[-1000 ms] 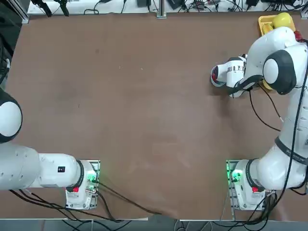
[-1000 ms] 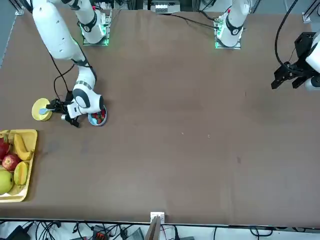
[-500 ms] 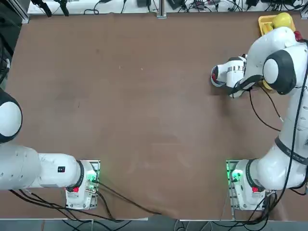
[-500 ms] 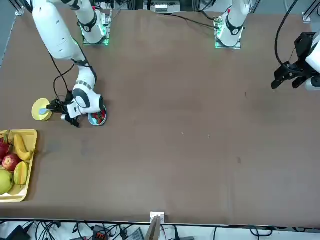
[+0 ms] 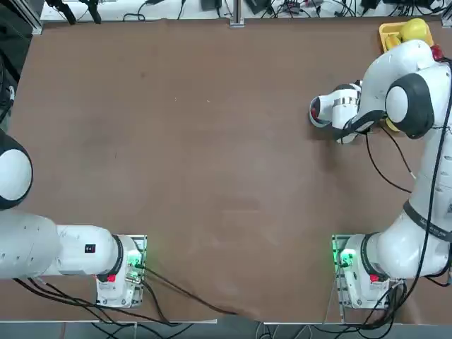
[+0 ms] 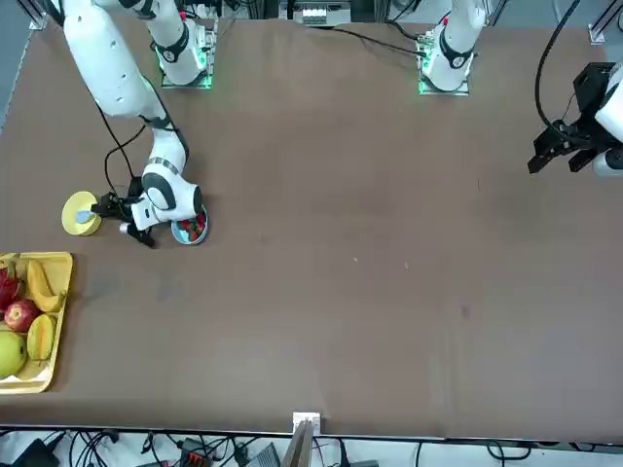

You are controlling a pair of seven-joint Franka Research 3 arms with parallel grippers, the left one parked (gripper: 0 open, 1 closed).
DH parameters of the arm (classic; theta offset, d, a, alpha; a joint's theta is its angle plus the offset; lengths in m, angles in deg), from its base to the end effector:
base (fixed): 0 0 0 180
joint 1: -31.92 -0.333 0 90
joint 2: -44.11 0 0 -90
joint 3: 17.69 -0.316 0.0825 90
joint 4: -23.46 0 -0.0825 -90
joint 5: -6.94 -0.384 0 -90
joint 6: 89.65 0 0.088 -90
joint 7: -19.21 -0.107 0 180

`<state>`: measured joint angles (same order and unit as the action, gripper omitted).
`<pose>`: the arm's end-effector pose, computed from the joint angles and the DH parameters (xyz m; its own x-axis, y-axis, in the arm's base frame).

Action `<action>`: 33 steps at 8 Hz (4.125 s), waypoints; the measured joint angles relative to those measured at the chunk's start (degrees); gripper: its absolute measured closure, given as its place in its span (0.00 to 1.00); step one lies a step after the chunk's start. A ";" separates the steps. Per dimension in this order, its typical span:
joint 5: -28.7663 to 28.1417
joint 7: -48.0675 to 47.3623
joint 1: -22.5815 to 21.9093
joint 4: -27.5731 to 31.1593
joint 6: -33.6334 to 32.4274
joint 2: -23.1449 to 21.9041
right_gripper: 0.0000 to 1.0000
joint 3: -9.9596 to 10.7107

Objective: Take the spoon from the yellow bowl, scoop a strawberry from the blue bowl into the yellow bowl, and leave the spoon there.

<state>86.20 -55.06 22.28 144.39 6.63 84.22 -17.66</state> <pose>0.4937 -0.0128 0.0855 0.9984 0.0168 0.0543 -0.0508 -0.1644 0.9851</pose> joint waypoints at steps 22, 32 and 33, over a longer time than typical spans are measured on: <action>-38.36 42.22 -0.88 -17.28 -6.69 -22.27 0.89 -3.85; -72.79 13.02 -0.60 -20.76 1.86 -24.53 0.89 -3.69; -73.59 10.34 -0.60 -19.42 3.84 -24.59 0.89 -3.70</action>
<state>12.61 -44.71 21.68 124.96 10.47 59.63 -21.35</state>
